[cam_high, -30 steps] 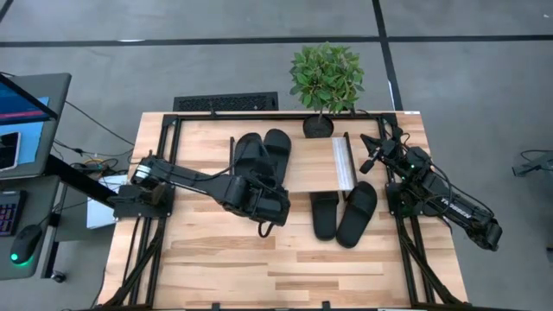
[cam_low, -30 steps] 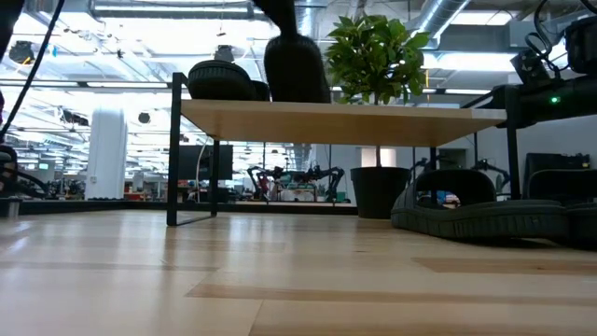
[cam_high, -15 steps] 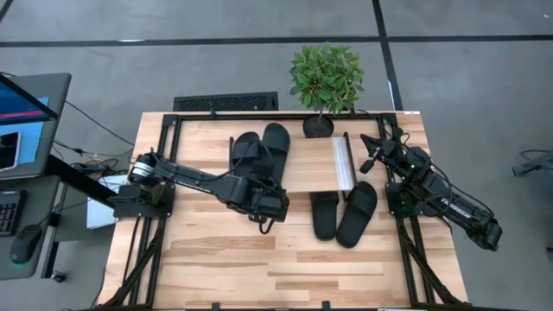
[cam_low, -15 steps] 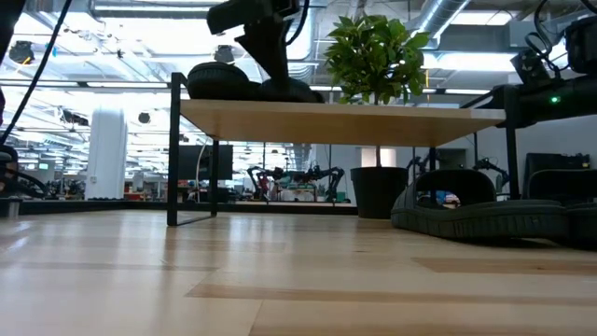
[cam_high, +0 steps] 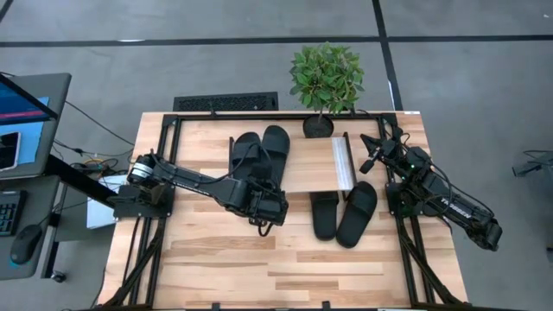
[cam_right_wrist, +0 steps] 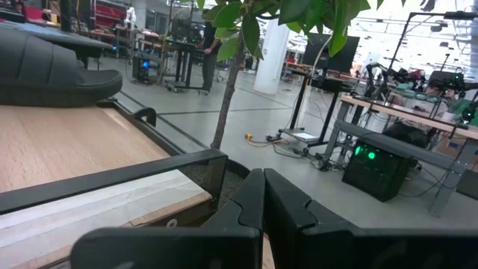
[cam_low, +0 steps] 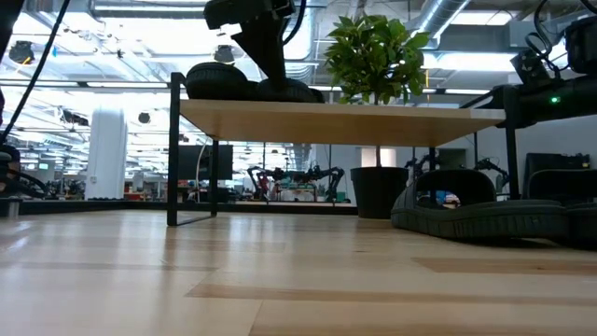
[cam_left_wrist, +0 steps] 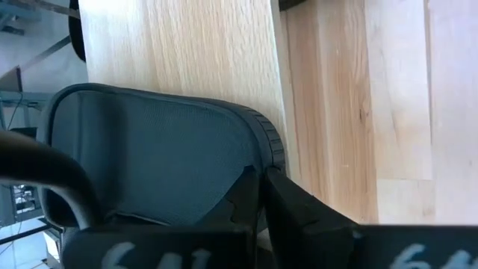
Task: Pick and place slides into the shelf
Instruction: Put the black slide on the shelf
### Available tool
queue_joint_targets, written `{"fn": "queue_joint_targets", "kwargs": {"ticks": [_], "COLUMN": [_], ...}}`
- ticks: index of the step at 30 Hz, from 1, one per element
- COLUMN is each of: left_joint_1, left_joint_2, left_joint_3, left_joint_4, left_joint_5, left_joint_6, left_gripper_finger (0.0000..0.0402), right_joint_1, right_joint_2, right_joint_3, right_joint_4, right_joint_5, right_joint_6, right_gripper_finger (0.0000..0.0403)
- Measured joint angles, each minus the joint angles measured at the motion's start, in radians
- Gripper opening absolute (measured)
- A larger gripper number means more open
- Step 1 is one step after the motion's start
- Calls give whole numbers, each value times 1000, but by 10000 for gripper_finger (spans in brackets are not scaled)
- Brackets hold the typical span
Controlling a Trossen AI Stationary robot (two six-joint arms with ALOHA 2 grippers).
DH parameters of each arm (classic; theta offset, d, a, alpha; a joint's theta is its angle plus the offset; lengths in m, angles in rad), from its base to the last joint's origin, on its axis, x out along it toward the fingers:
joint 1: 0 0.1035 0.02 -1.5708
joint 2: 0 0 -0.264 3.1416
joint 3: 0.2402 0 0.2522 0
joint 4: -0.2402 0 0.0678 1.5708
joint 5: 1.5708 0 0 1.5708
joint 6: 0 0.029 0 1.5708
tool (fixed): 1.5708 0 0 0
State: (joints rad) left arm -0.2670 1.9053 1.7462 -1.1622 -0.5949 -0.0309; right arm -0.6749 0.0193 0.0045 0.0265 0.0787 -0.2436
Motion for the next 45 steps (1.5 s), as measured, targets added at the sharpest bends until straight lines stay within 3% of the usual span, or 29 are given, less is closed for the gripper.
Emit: {"fn": "queue_joint_targets", "kwargs": {"ticks": [24, 45], "left_joint_1": [-24, -24], "left_joint_2": [1, 2], "left_joint_3": [0, 6], "left_joint_4": [1, -19], "left_joint_5": [-8, -65], "left_joint_6": [-32, -18], "left_gripper_finger": [6, 149], "right_joint_1": [0, 0], "right_joint_2": [0, 0], "right_joint_3": [0, 0], "right_joint_4": [0, 0], "right_joint_5": [0, 0], "right_joint_6": [0, 0], "right_gripper_finger": [0, 0]}}
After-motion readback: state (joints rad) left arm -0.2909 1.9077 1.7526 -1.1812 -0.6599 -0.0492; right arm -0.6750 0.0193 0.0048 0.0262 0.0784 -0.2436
